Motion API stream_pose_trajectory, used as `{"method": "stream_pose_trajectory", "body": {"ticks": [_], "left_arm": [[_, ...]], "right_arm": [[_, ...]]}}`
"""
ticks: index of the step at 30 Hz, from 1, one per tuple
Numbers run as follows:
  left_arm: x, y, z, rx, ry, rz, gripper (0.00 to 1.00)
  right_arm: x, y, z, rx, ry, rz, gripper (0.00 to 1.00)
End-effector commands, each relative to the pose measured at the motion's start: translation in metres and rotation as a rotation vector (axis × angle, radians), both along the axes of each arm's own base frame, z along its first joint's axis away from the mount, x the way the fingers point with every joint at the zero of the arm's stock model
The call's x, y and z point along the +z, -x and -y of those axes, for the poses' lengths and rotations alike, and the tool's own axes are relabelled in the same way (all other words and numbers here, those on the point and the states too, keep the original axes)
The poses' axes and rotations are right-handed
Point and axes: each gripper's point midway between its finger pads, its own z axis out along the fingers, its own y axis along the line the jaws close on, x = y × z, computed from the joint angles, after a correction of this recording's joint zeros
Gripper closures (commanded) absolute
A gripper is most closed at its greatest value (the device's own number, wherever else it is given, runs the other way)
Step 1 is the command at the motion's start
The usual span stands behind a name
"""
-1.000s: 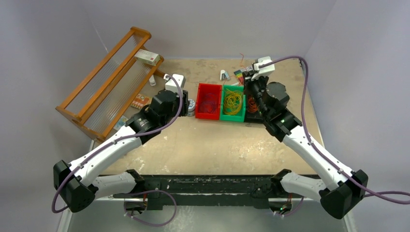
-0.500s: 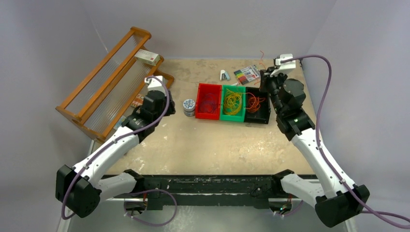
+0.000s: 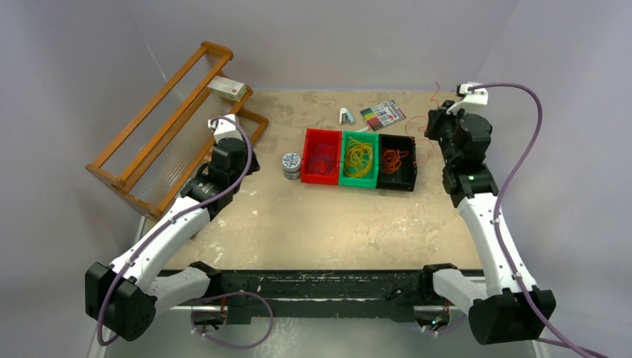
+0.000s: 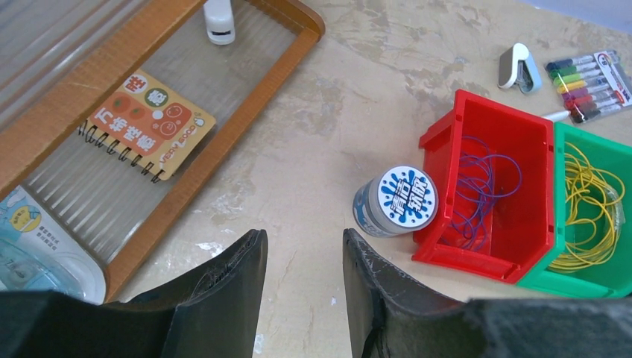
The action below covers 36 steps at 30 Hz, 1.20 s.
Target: Untangle the cables
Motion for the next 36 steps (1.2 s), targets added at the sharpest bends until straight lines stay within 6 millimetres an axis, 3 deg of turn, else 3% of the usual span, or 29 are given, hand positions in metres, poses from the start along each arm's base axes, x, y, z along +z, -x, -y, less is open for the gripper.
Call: {"method": "stream_pose_trajectory", "body": {"ticks": [1,25,30,36], "left_arm": [[0.024,-0.002,-0.011,0.054,0.008,0.075,0.59],[0.017,-0.003,-0.007,0.042,0.013,0.054,0.59],[0.017,-0.003,-0.007,0.044,0.012,0.054,0.59],[0.016,-0.004,-0.006,0.040,0.014,0.051,0.59]], "right_arm": [[-0.002,-0.010,0.001,0.005,-0.052,-0.003,1.00],[-0.062,-0.044,-0.005,0.035,-0.074,-0.104,1.00],[-0.060,-0.045,-0.005,0.033,-0.076,-0.094,1.00],[-0.085,-0.044,0.005,-0.025,-0.068,-0.144,1.00]]}}
